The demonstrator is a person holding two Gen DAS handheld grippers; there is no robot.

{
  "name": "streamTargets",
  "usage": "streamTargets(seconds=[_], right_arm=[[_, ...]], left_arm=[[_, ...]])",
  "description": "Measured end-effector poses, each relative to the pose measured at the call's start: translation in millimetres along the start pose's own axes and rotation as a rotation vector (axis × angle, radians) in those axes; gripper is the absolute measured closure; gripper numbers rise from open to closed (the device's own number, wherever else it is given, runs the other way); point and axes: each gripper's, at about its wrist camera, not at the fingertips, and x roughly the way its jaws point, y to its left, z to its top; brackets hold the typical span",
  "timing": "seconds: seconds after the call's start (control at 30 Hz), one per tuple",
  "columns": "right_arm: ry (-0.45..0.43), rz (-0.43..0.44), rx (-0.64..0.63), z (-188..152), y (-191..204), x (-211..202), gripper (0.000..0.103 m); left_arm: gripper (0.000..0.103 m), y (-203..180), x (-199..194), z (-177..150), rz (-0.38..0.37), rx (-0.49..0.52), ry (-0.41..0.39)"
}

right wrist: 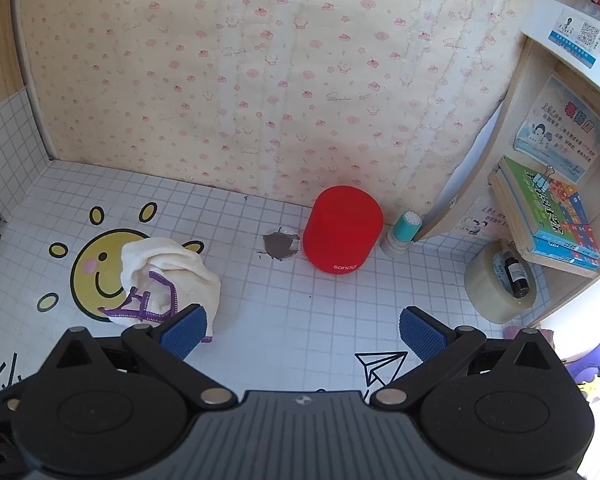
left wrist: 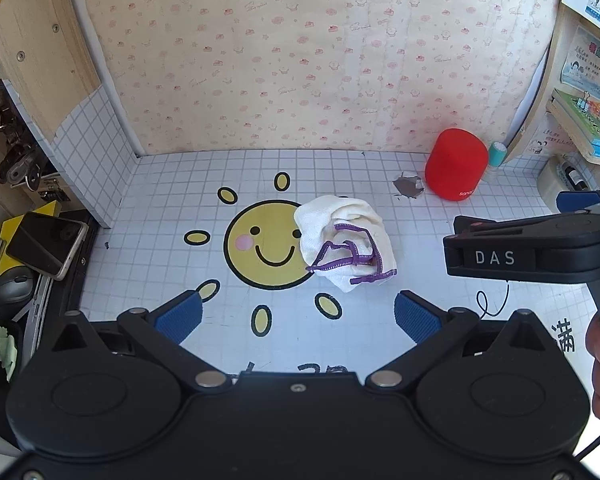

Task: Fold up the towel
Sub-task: 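Move both tools toward the crumpled white towel with purple edging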

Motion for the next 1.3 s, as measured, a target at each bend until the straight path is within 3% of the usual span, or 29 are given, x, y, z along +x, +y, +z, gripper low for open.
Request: streamTargets(seconds=[0.4, 1.3], right_arm=[[-0.003, 0.004, 0.001, -2.3, 2.7, -2.5, 0.0], [0.016, 0.051, 0.016, -2.5, -0.7, 7.4, 0.0]], left_arm=[[0.001, 7.0, -8.0, 15.5, 0.007, -0.013, 0.015], [0.001, 11.2, 0.1, 14.1, 0.044, -0.009, 0.014]])
